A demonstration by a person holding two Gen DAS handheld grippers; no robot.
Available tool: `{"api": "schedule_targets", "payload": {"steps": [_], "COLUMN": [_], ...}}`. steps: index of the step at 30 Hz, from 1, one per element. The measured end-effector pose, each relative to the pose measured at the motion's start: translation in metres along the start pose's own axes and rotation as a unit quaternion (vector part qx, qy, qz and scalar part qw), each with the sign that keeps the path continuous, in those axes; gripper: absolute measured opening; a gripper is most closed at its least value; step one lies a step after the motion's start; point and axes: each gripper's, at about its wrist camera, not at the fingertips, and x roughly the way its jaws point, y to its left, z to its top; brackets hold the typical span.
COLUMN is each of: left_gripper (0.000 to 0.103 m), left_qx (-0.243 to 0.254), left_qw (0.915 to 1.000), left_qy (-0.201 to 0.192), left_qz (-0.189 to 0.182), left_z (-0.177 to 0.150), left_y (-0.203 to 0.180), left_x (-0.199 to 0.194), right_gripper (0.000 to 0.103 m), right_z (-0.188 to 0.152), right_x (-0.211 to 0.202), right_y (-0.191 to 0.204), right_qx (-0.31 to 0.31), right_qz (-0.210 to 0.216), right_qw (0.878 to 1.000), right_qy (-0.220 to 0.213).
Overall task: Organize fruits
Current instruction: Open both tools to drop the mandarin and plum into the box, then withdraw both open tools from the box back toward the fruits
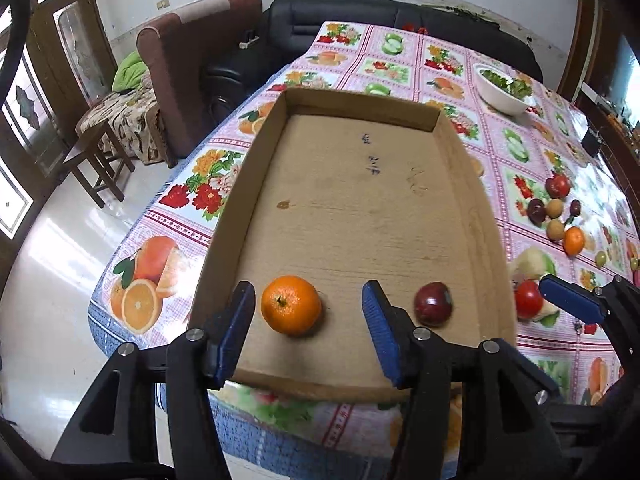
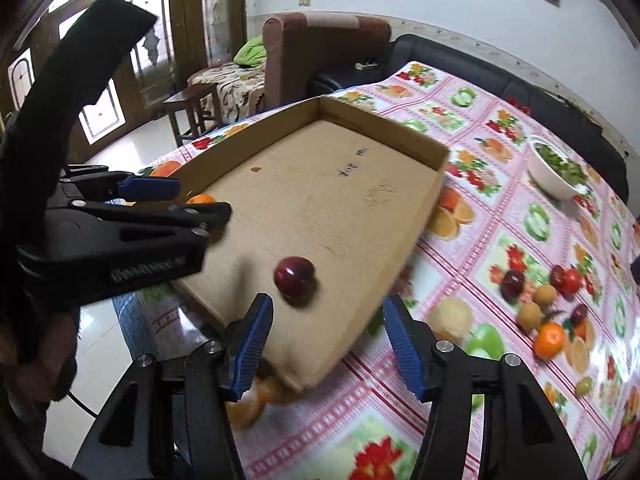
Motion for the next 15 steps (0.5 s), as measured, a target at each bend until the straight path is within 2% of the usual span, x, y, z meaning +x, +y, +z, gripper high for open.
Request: {"api": "schedule_targets", "payload": {"steps": [7, 15], "left_gripper": [0.055, 0.055], "left_qx": [0.013, 0.064], "left_qw": [0.9998, 0.9975], "left_qy": [-0.016, -0.018], "left_qz": [-0.007, -0.024], "left_z": [-0.005, -0.009], "left_y": [-0.020, -0.078], "left_x": [-0.020, -0.032], "right_gripper": [0.059, 0.059], "right_z": [-0.017, -0.050], "right_x": [-0.026, -0.041], "right_y": [-0.026, -0.082], "right_qx": [0.018, 0.085], "right_qz": [-0.045, -0.092], "right_qw": [0.999, 0.992], "right_qy": [-0.011, 0.002]}}
